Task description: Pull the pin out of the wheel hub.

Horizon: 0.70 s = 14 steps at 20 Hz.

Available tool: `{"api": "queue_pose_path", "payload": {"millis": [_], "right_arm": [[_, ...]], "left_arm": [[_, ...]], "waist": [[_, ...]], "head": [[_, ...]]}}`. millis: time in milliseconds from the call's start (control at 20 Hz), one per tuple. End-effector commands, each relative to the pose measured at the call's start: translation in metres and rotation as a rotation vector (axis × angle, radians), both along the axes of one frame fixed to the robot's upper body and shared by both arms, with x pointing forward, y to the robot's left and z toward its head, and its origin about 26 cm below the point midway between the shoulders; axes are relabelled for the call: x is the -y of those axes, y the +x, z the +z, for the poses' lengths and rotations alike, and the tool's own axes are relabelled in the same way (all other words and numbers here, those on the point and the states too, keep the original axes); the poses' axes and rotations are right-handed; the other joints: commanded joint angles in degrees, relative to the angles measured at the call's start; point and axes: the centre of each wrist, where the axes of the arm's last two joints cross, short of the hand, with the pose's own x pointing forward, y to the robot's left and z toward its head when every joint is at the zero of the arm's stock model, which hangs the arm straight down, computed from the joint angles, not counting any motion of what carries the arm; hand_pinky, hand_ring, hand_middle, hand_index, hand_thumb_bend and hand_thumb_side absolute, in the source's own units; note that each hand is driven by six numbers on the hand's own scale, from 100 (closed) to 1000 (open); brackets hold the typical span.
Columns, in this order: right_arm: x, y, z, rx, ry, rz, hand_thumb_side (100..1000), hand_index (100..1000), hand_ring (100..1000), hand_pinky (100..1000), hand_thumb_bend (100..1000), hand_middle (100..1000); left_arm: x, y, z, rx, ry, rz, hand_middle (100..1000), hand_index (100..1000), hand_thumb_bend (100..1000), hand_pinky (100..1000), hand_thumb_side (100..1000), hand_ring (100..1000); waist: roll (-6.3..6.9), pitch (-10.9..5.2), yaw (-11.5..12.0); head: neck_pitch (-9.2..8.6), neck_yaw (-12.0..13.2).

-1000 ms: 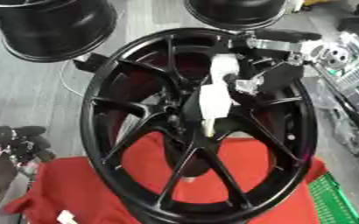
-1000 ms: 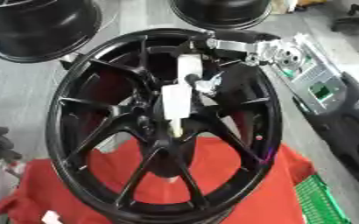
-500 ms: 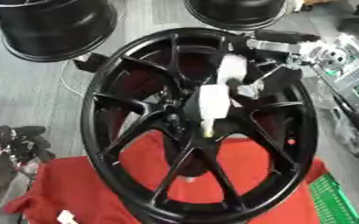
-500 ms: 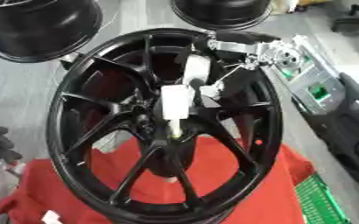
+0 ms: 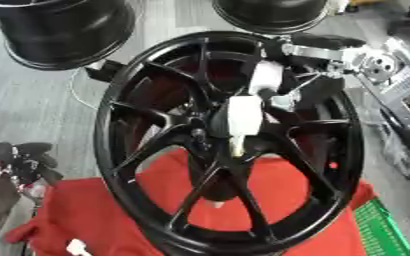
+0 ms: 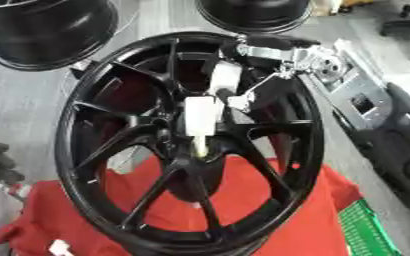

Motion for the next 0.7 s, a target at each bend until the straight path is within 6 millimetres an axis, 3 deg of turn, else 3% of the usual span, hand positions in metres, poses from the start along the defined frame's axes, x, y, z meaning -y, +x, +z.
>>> {"api": "queue_pose_path", "payload": {"millis": [50, 350, 700], "right_arm": [[0.008, 0.0, 0.009, 0.032, -0.007, -0.025, 209, 758, 315, 252, 100, 585], [0.008, -0.001, 0.012, 0.061, 0.038, -0.014, 198, 695, 300, 224, 100, 462], [0.006, -0.006, 0.019, 0.092, 0.098, 0.015, 199, 654, 285, 207, 100, 397]], "left_arm": [[0.0, 0.0, 0.007, 0.023, 0.009, -0.01, 543, 765, 138, 642, 957, 464], [0.0, 0.0, 0.006, 0.022, 0.009, -0.01, 544, 765, 138, 642, 958, 464], [-0.001, 0.0, 0.006, 0.019, 0.01, -0.012, 544, 766, 139, 643, 958, 464]], "waist": [[0.06, -1.4, -0.08], [0.07, -1.42, -0.11], [-0.05, -1.54, -0.07]], "head": [[0.09, 0.11], [0.22, 0.18], [0.31, 0.23]]}}
